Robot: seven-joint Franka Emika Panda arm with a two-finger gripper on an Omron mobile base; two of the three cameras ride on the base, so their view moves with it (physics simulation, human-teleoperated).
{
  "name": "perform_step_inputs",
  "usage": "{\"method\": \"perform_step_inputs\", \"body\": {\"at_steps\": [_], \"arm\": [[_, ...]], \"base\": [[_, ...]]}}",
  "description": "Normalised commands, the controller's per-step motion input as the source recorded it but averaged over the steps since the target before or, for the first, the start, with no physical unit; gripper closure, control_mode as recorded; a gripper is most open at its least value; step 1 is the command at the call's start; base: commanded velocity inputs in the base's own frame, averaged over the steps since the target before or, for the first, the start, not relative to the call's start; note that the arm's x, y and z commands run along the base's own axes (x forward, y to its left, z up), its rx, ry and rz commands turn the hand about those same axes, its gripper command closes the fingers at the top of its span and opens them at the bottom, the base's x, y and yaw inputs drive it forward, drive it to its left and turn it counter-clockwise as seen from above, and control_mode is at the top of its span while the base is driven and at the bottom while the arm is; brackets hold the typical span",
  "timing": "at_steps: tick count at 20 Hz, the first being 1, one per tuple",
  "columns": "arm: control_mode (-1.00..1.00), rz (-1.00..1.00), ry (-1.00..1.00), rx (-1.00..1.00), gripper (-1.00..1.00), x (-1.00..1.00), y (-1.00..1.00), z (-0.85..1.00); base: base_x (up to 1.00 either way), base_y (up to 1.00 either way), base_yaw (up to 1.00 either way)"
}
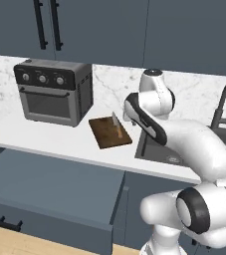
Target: Pick up the knife from the drawer and place it on the cutting board. Then place the meat from the plate to the cutting board.
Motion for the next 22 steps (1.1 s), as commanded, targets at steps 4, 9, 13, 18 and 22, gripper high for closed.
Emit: {"method": "perform_step_inputs", "body": {"at_steps": [4, 9, 13, 18, 22], "arm": [[-1.0, -0.01, 0.04, -0.13, -1.0, -0.94, 0.01, 0.05], [1.0, 0.0, 0.0, 0.0, -1.0, 0.0, 0.0, 0.0], [1.0, 0.0, 0.0, 0.0, -1.0, 0.0, 0.0, 0.0], [1.0, 0.0, 0.0, 0.0, -1.0, 0.0, 0.0, 0.0], [1.0, 0.0, 0.0, 0.0, -1.0, 0.0, 0.0, 0.0]], "base": [[0.0, 0.0, 0.0], [-1.0, -0.07, -0.05], [-1.0, -0.31, -0.31], [-0.82, -0.57, -0.47], [-0.49, -0.71, -0.42]]}}
